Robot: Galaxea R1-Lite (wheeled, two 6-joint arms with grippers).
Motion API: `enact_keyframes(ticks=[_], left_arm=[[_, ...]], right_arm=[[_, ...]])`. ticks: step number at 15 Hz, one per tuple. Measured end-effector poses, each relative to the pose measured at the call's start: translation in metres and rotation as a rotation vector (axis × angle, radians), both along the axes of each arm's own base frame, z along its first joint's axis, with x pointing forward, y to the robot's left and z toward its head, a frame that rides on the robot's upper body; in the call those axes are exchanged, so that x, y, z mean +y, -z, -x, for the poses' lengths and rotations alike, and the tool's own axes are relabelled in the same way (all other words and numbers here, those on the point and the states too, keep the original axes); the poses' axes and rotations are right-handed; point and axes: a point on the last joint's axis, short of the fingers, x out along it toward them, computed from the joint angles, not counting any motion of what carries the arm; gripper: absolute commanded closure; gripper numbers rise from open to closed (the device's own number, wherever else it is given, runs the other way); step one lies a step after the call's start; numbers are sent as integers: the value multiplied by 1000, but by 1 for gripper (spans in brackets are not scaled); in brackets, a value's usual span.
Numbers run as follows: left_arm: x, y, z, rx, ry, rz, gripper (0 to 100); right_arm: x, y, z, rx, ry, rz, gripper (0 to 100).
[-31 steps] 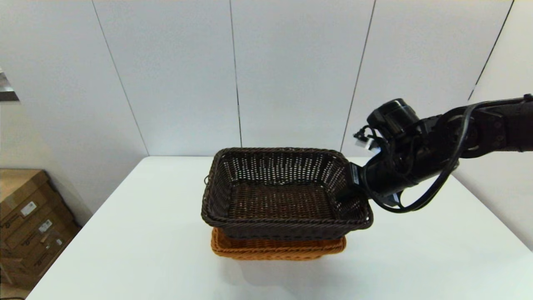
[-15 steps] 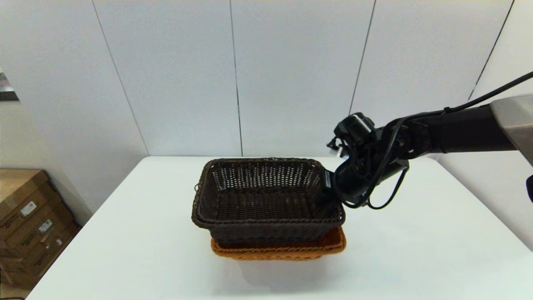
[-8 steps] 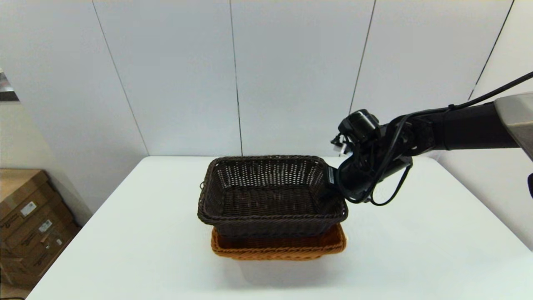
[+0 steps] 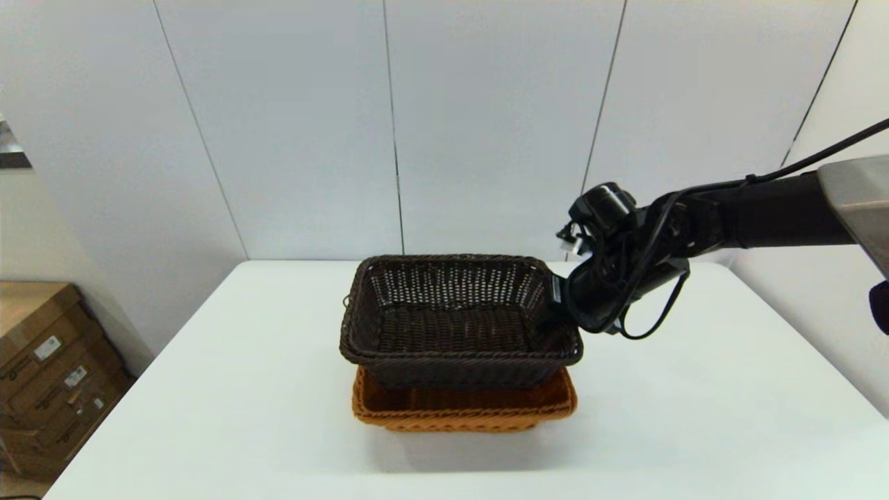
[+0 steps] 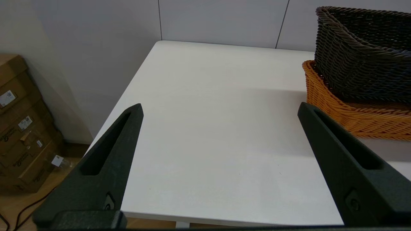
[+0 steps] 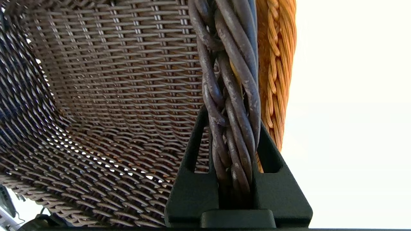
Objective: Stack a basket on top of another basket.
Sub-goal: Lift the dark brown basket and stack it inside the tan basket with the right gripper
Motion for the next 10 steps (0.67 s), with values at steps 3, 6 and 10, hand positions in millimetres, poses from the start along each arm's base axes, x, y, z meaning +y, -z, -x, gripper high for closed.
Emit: enact_keyframes(ticks=[3,6,10], left_arm=[[0,0,0,0,0,0,0],[0,0,0,0,0,0,0],[0,0,0,0,0,0,0]], right_arm=[[1,3,1,5,-13,10,100],[-1,1,3,13,-17,16,100],[-3,-2,6,9,-14,14,100]])
